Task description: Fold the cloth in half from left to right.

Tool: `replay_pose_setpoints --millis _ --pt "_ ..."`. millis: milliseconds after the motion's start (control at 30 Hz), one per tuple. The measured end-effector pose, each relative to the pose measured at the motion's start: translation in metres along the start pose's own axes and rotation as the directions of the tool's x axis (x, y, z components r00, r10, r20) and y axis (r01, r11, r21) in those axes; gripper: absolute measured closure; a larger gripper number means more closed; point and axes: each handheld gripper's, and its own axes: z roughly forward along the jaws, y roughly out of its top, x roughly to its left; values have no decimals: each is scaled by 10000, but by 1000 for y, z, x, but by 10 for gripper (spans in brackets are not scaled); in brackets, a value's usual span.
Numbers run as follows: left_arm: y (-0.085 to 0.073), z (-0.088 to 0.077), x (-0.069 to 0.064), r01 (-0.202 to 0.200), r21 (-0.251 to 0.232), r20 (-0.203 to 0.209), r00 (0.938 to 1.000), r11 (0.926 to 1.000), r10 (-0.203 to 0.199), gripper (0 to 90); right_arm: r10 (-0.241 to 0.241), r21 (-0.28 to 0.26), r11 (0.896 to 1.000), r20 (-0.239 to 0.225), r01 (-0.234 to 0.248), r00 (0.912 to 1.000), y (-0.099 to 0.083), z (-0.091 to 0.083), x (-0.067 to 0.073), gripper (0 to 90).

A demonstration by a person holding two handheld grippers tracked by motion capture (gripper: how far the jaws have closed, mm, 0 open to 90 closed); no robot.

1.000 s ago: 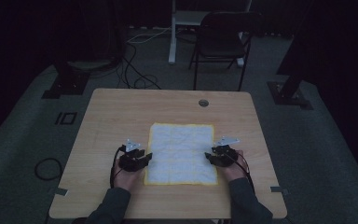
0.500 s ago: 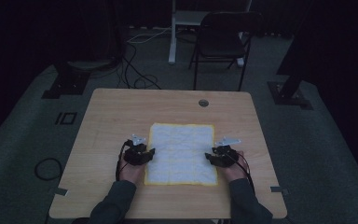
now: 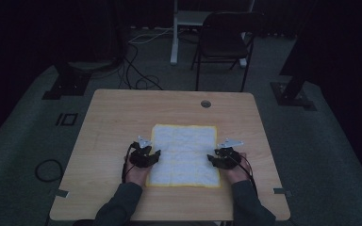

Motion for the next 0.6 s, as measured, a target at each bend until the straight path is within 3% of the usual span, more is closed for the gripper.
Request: replay_pose_setpoints --millis 167,267,600 --pt "2 0 -1 12 101 -362 9993 9999 -8 659 -10 5 10000 -6 10 10000 0 0 0 542" --pt "2 0 1 101 139 -216 9997 9999 -98 798 6 -2 10000 -27 -6 10000 0 0 0 540" --pt "3 -2 5 378 283 71 9993 9989 -380 867 239 -84 9997 -37 -240 9997 -2 -5 -2 529"
